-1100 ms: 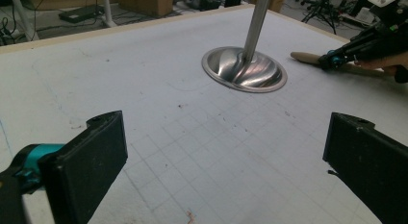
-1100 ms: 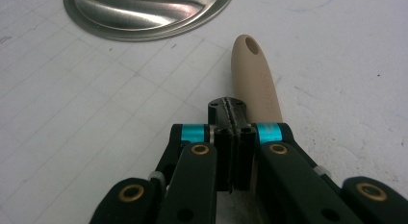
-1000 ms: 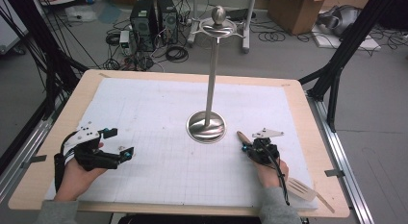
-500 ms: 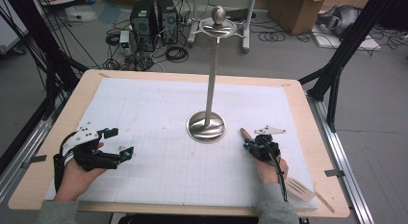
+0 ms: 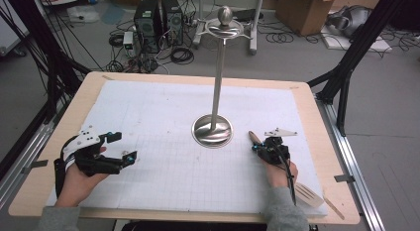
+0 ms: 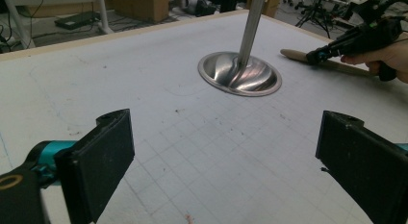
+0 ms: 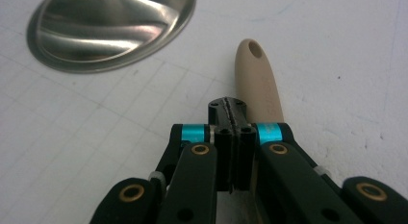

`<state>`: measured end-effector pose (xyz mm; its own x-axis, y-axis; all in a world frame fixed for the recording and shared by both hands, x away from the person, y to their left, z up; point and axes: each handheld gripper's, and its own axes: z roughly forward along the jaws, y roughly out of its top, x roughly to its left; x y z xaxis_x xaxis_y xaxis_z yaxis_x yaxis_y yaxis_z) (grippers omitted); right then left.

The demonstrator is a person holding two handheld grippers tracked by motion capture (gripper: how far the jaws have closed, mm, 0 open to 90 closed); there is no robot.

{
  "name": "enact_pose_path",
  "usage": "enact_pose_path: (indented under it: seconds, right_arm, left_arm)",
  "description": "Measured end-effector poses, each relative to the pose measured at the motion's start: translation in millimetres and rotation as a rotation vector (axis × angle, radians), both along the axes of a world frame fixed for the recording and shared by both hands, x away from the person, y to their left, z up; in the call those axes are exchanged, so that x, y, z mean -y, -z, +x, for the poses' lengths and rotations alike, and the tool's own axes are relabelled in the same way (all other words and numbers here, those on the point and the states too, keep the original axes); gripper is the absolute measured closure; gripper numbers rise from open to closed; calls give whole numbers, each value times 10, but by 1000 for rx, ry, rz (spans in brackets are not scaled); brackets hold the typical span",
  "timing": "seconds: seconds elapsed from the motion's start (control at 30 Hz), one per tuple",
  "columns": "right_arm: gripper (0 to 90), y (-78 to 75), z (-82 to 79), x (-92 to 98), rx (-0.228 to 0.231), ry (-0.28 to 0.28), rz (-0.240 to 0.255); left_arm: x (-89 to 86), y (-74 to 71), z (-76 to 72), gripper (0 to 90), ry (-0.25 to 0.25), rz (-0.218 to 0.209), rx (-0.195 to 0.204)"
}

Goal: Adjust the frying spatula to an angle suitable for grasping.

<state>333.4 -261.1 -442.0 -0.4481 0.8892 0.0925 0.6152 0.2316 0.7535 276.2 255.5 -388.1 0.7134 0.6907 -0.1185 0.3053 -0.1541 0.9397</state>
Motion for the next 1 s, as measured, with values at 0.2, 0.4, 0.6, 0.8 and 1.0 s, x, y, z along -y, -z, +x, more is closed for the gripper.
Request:
enact_pose_path:
  seconds: [0.2,0.4,0.6,0.8,1.0]
  right_arm:
    - [900,-110,-62,-6,28,-33,1]
    - [900,-227,-135,-14,38,-78,13]
    - [802,-366,-237,-5,62,-132,-8]
    - [637,-489,-356,95,89,-140,16]
    - [466,-556,-428,218,91,-135,28]
  left_arm:
    - [-6,8,5,68,-3,6,1]
    - [-7,10,7,67,-8,13,3]
    - [-27,23,18,68,-17,10,-4]
    - [-29,36,22,67,-25,12,-9]
    - [-28,47,27,59,-37,8,-11]
